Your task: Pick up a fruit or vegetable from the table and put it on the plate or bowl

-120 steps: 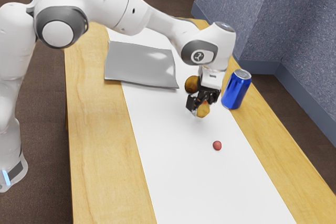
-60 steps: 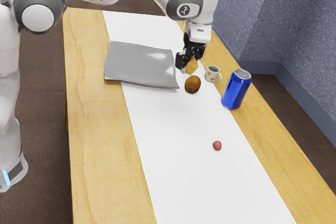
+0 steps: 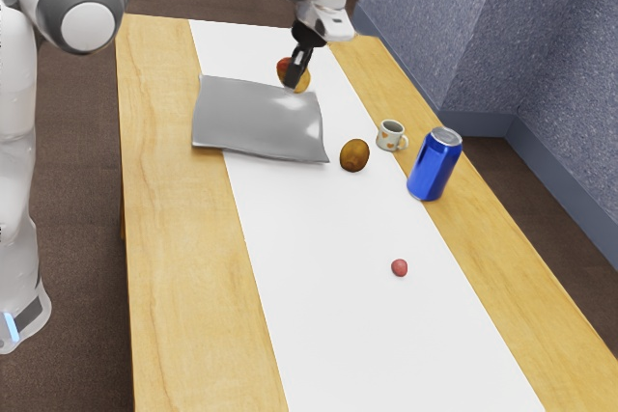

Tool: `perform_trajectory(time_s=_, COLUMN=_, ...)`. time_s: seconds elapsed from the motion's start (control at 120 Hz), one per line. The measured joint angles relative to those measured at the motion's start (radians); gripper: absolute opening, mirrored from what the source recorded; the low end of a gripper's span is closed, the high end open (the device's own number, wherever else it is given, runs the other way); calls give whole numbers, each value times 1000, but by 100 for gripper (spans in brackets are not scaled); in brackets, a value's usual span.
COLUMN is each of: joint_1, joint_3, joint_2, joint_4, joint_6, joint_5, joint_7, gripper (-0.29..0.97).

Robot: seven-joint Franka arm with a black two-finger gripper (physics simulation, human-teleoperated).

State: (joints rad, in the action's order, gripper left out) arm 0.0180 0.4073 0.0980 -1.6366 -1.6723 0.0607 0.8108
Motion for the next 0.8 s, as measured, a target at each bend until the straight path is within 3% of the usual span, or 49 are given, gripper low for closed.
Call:
perform_trajectory(time_s=0.283, joint_1=-25, joint_3=12, joint_2=46, joint_4=16, joint_6=-18, joint_5=6, joint_7=-168, gripper=24)
perform_trajectory(time_s=0.483, joint_1=-21, joint_3=9, joint_2=56, joint_4=16, joint_6=-34, joint_5=23, joint_7=-247, gripper=56)
perform_trajectory(time_s=0.8, joint_1=-23, joint_3=10, joint_2=55, joint_4=15, joint_6=-36, joint_5=29, joint_7=-325, gripper=67)
